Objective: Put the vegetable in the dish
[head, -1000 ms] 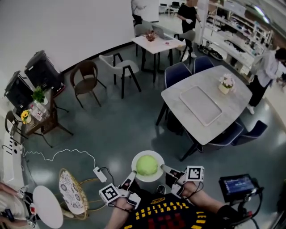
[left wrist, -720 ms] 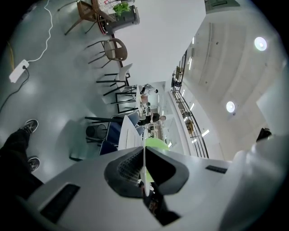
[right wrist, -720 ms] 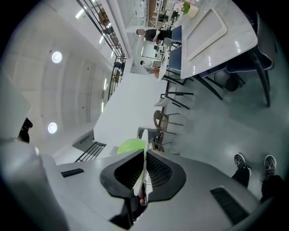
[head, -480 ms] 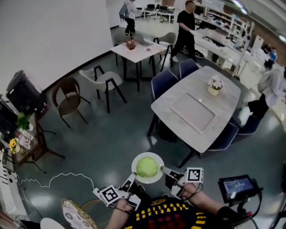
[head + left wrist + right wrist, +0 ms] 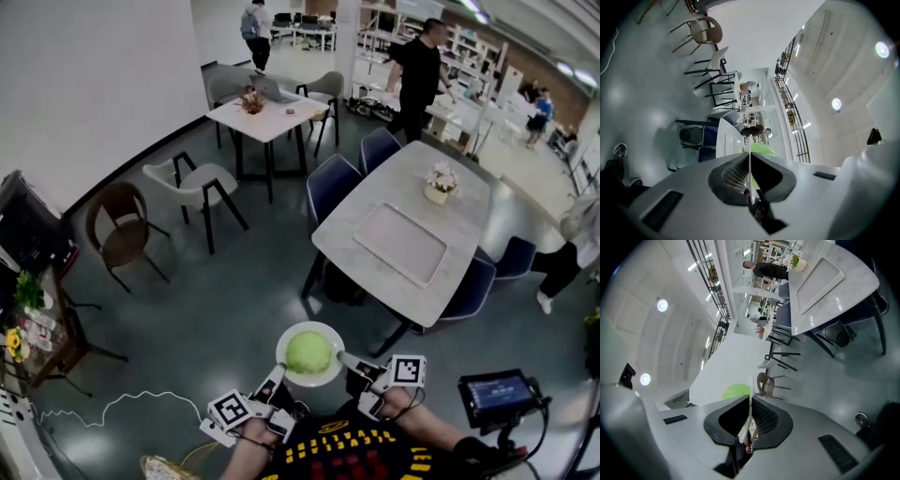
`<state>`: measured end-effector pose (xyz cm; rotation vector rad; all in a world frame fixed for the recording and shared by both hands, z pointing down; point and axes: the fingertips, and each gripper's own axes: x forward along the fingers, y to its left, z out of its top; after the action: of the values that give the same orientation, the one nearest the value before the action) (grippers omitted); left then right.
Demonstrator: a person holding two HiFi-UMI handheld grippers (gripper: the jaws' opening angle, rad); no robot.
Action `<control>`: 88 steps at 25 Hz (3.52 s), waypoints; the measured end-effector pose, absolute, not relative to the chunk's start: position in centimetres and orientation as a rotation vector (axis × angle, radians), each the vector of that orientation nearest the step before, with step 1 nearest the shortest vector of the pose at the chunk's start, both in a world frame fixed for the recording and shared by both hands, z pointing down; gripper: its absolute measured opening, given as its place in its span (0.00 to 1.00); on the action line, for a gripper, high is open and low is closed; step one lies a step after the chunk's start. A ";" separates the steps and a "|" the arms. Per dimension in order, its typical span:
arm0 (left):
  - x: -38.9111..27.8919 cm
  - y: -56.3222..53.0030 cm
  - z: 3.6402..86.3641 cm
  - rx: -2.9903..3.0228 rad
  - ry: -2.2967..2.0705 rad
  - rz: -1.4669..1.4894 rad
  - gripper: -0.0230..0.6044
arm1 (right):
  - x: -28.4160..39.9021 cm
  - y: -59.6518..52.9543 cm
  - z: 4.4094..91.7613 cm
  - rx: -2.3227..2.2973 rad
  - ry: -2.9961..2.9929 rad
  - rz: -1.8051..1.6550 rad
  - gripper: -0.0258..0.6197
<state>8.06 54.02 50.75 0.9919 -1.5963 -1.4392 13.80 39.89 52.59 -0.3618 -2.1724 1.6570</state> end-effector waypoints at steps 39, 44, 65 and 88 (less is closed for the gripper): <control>-7.9 29.4 50.0 1.055 -1.540 -1.281 0.06 | -0.8 16.5 51.8 -0.301 -2.238 1.802 0.07; -10.1 26.6 50.7 1.091 -1.465 -1.239 0.06 | -1.7 14.1 53.4 -0.148 -2.251 1.799 0.07; -23.2 16.2 50.5 1.359 -1.137 -1.012 0.06 | -10.3 7.9 52.3 0.346 -2.423 1.898 0.07; -17.0 1.5 51.6 1.419 -1.066 -0.811 0.06 | -3.2 -4.9 53.0 0.526 -2.560 1.946 0.07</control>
<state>-17.01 1.53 51.61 1.4190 -1.0655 -0.8108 -3.18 -4.94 52.98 0.5257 -2.5602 1.9456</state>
